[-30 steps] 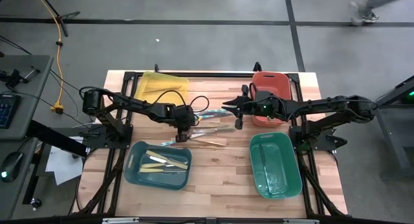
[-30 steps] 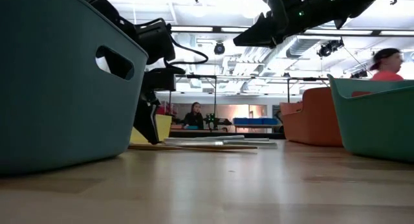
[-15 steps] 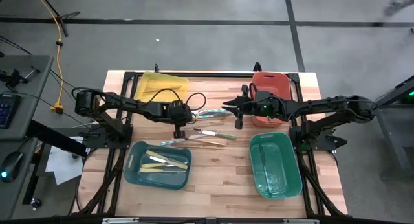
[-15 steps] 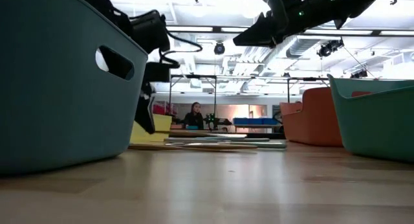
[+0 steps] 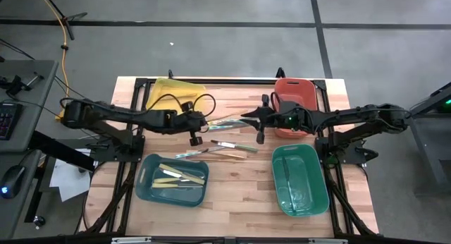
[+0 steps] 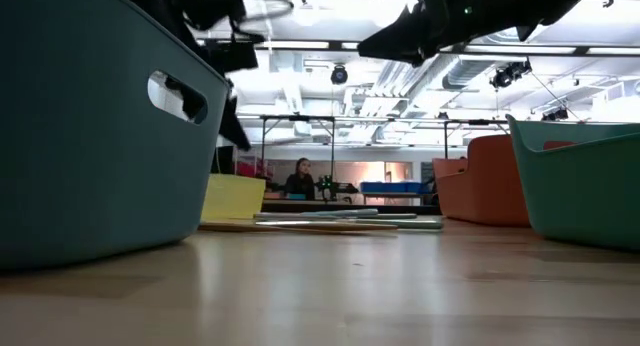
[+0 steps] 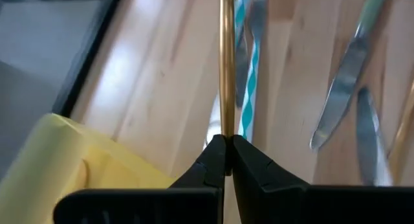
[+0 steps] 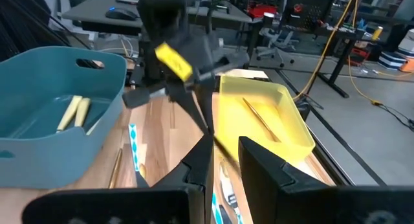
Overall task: Sort silverware by color (type)
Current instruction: Put the gold knife into the yellow bin
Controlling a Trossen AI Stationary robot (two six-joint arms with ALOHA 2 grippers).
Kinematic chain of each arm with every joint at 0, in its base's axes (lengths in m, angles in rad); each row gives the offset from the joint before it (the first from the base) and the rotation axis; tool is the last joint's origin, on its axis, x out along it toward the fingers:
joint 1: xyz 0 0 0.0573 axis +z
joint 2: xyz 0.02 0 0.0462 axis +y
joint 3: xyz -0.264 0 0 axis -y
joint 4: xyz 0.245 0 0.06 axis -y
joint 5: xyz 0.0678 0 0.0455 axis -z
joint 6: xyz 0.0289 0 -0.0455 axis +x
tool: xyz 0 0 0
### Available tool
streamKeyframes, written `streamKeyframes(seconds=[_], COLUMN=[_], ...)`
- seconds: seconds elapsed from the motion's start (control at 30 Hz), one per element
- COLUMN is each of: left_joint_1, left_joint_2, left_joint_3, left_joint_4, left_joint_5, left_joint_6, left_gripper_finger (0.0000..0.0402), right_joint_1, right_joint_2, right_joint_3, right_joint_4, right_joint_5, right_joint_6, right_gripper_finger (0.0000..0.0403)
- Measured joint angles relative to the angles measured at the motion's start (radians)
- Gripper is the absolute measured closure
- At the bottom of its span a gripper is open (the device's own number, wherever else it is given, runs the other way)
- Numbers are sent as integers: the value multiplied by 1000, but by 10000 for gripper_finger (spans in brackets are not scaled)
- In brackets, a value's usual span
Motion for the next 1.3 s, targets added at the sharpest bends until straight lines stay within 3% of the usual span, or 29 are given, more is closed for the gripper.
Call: streamKeyframes(seconds=[0.13, 0.4, 0.67, 0.77, 1.03, 1.3], left_joint_1=[-39, -40, -31, -32, -32, -31], left_joint_2=[-85, -357, -568, -595, -594, -578], left_joint_3=[-12, -201, -337, -361, -363, -363], left_joint_4=[16, 197, 417, 474, 477, 474], left_joint_5=[-40, -76, 109, 165, 171, 153], left_joint_6=[-22, -5, 19, 23, 33, 174], left_gripper_finger=[401, 401, 401, 401, 401, 401], right_joint_1=[1, 0, 0, 0, 0, -1], right_joint_2=[0, 0, 3, 10, 10, 10], right_joint_3=[0, 0, 0, 0, 0, 0], right_joint_4=[4, 16, 39, 49, 34, -7], right_joint_5=[0, 0, -12, -19, -20, -7], right_joint_6=[-2, -8, -1, -1, -19, -115], right_gripper_finger=[345, 345, 345, 345, 345, 345])
